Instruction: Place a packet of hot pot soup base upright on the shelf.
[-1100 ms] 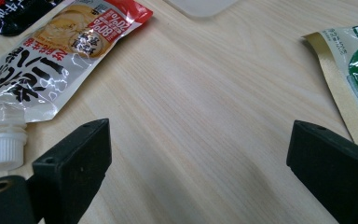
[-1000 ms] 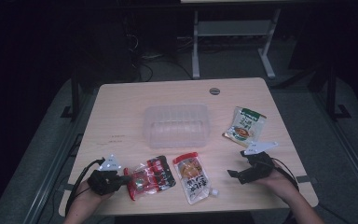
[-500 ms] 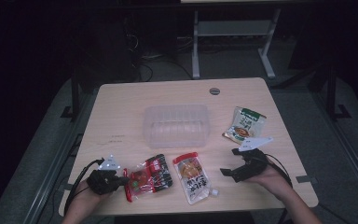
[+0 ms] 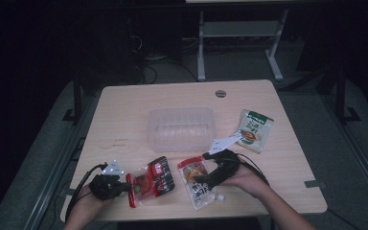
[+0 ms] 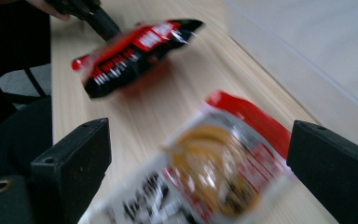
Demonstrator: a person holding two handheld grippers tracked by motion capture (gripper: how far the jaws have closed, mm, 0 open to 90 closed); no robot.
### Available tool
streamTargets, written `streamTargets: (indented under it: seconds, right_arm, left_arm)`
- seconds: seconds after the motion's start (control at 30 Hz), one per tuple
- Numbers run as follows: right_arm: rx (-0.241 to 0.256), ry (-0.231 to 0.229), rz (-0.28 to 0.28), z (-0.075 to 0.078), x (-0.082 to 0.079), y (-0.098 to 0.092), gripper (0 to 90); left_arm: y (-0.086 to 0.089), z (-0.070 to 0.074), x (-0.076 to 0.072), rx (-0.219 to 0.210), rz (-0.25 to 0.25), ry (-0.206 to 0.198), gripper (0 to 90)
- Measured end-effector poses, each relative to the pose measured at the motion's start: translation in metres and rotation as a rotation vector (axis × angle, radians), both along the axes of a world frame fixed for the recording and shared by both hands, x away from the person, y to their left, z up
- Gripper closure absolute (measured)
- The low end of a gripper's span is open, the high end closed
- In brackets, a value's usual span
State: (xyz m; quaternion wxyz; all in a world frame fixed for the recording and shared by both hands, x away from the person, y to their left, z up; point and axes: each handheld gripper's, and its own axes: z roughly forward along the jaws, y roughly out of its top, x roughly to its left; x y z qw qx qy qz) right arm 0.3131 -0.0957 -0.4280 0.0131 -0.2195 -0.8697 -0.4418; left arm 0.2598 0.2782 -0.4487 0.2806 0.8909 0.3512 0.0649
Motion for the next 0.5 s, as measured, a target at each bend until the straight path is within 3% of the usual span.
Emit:
streamTargets:
  seconds: [0.23, 0.5]
  right_arm:
    - [-0.014, 0.013, 0.067, -0.005, 0.006, 0.042, 6.2]
    - [0.015, 0.052, 0.093, -0.009, 0.015, 0.07, 6.4]
  left_arm:
    - [0.0, 0.0, 0.0, 0.006, -0.003, -0.002, 89.7]
    - [0.0, 0.0, 0.0, -0.006, 0.002, 0.004, 89.7]
